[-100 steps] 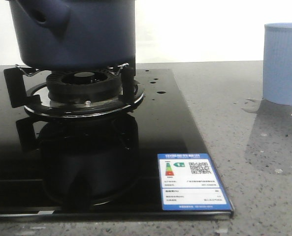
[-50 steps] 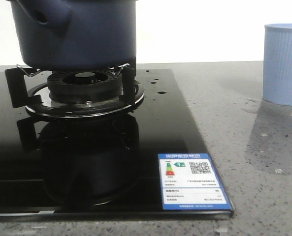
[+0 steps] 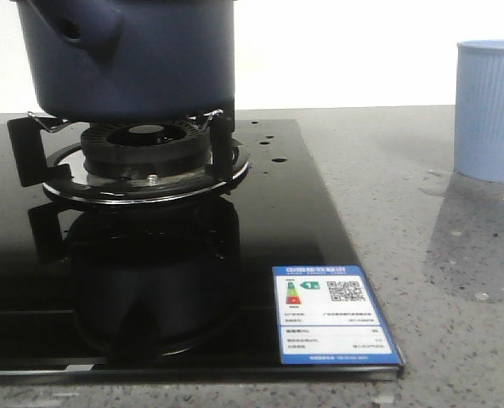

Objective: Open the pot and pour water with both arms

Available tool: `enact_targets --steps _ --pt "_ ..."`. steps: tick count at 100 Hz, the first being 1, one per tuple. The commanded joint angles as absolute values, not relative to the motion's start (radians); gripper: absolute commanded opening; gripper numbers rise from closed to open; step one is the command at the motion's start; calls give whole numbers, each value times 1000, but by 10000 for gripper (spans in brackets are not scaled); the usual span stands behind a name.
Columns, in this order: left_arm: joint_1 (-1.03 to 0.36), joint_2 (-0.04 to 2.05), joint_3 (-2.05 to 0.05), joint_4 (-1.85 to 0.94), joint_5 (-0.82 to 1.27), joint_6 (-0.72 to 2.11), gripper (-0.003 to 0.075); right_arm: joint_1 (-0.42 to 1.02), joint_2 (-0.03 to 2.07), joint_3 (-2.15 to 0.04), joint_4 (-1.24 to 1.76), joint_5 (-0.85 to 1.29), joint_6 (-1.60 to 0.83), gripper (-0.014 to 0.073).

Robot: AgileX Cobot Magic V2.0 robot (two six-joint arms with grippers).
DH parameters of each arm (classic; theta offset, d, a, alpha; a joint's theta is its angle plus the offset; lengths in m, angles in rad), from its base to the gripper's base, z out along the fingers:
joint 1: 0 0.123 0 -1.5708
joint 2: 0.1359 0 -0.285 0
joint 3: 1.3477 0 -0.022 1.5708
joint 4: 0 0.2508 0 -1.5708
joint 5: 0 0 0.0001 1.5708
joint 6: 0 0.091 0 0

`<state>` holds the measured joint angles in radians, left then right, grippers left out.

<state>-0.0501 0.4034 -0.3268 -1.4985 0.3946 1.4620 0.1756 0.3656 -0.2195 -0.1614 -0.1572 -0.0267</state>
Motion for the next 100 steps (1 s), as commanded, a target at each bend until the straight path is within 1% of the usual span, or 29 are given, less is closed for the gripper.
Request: enact_targets --steps 1,46,59,66,73,80,92,100 --pt "-45 408 -352 -1539 389 1455 -19 176 371 -247 -157 -239 -24 -66" --pt "-45 408 -352 -1535 389 1455 -19 176 371 -247 -157 -239 -24 -66" --pt "-48 386 -348 -1517 279 1457 -19 176 371 -247 -157 -239 -24 -66" --pt "-48 365 -348 -1464 266 1457 -19 176 371 -247 -157 -239 -24 -66" --pt "-48 339 -348 -1332 266 1426 -19 176 371 -247 -157 -239 -24 -66" --pt "-48 317 -348 -1104 245 1235 -19 176 371 -247 -157 -239 -24 -66" --pt "-48 293 -321 -547 222 587 -19 176 371 -247 -157 -239 -24 -66" --pt "-48 272 -277 -254 208 270 -19 176 371 -247 -157 -239 -24 -66"
